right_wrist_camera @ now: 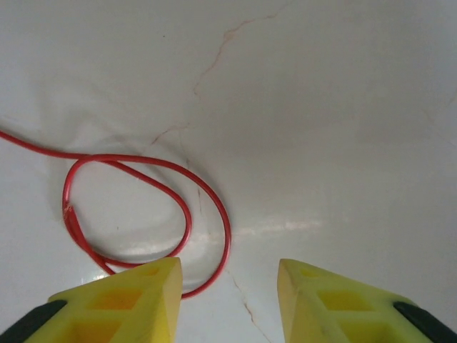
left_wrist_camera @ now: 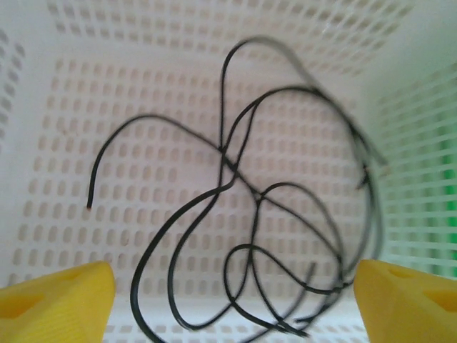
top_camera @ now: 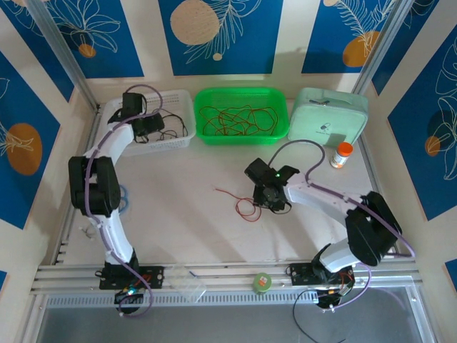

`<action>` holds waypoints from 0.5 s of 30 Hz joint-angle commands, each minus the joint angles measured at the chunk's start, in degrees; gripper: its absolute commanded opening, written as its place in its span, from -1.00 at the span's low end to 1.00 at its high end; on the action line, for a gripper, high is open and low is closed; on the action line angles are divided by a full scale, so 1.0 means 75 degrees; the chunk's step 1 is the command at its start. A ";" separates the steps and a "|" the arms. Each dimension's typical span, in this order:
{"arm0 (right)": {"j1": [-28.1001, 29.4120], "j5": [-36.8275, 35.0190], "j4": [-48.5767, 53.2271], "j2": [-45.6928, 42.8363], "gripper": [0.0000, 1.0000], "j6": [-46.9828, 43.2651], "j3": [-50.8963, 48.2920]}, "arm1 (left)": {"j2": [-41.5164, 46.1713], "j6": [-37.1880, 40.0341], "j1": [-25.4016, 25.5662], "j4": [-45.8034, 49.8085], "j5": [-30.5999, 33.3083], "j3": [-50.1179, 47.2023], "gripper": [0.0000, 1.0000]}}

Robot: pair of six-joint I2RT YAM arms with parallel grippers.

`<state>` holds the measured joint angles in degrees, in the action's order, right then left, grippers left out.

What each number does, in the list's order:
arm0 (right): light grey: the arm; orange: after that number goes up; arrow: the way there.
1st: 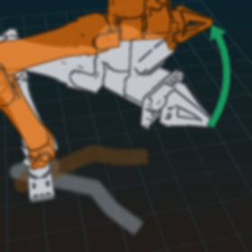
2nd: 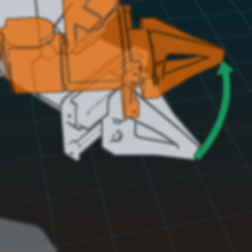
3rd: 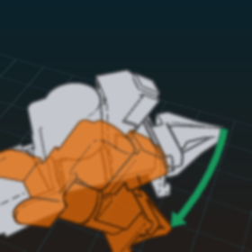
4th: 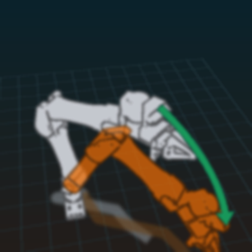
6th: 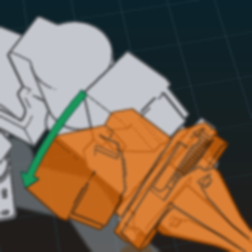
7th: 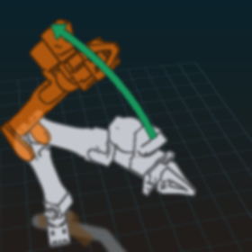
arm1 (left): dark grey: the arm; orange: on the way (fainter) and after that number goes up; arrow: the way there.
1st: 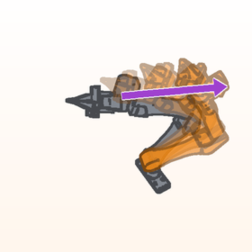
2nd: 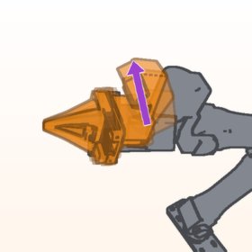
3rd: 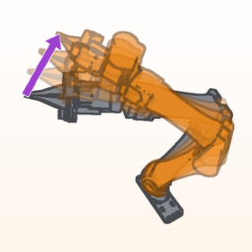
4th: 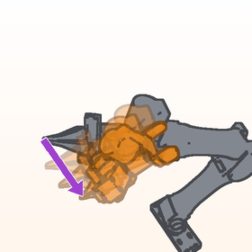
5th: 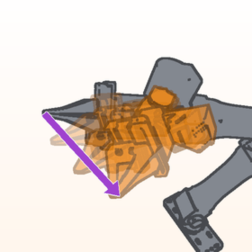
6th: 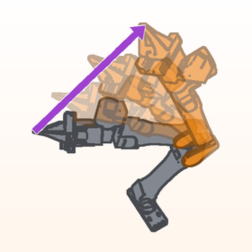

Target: Untangle the cables

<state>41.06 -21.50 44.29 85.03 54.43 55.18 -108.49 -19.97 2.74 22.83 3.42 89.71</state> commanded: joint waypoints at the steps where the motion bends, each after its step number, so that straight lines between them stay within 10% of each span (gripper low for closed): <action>1: -0.0133 0.0323 0.0057 0.0367 -0.09 -0.0192 0.0265 | 0.0747 0.0324 0.0080 0.0327 -0.0104 0.0694 0.79; 15: -0.0371 0.0910 -0.0589 0.1500 -0.05 -0.0204 0.0140 | 0.3527 0.0528 0.0495 0.2213 -0.0407 0.0478 1.00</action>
<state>38.17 -16.69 40.49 95.42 52.90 55.88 -87.07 -16.16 5.63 33.10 1.63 95.68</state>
